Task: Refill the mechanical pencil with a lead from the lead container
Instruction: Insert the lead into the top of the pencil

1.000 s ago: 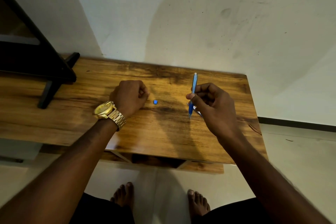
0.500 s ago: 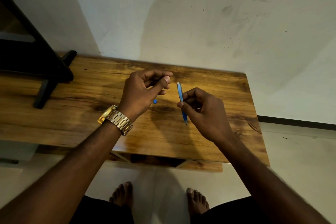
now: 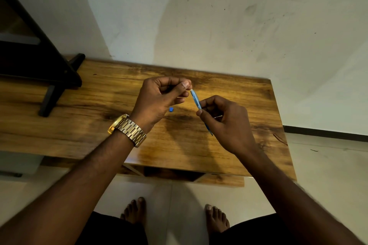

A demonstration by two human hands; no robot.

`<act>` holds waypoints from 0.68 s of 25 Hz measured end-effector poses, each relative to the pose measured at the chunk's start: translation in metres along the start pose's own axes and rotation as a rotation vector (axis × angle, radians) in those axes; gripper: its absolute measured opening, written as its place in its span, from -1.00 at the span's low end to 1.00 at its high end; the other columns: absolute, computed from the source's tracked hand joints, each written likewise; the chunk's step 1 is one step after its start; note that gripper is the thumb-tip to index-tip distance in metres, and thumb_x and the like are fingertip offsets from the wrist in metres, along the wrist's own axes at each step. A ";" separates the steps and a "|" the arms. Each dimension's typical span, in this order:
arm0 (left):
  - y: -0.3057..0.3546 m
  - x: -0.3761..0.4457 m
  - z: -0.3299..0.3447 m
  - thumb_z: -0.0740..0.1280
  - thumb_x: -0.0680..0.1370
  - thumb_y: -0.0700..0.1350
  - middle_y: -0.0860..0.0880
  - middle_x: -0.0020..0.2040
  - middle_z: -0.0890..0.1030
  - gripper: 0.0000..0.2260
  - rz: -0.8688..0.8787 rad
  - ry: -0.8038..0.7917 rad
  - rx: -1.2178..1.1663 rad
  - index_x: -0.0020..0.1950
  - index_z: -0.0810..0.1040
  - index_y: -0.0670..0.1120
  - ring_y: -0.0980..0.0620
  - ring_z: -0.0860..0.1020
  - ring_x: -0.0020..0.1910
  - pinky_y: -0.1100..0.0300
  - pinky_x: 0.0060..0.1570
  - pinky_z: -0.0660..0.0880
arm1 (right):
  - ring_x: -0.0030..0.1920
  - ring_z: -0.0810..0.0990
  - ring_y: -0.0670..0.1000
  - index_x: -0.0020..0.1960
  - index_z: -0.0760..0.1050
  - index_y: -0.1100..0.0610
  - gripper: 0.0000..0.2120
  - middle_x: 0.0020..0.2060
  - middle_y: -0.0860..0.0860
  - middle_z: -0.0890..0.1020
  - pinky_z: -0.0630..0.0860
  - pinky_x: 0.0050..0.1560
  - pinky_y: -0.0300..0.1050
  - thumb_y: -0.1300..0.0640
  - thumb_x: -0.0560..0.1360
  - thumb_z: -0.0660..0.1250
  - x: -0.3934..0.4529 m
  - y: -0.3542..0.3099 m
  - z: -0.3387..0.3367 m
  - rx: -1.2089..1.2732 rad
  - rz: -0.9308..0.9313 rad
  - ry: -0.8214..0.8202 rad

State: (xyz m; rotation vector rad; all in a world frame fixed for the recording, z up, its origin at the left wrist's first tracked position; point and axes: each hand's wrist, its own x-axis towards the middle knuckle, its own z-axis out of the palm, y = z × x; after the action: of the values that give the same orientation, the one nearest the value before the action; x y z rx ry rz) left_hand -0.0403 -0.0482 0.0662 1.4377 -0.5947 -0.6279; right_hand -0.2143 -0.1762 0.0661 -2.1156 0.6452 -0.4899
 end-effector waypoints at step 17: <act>-0.003 0.000 -0.002 0.51 0.62 -0.12 -0.09 0.02 0.82 -0.84 0.009 -0.030 0.143 0.17 0.78 -0.12 0.01 0.81 -0.05 0.19 -0.09 0.74 | -0.09 0.74 -0.14 0.20 0.72 0.08 -0.86 -0.11 -0.16 0.74 0.68 -0.10 -0.28 0.15 0.65 0.48 0.001 0.002 -0.002 0.002 -0.026 0.009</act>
State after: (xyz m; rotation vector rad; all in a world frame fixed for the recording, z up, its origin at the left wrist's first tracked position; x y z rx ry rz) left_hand -0.0387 -0.0466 0.0636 1.5608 -0.6804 -0.6109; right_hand -0.2155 -0.1788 0.0663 -2.1227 0.6233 -0.5148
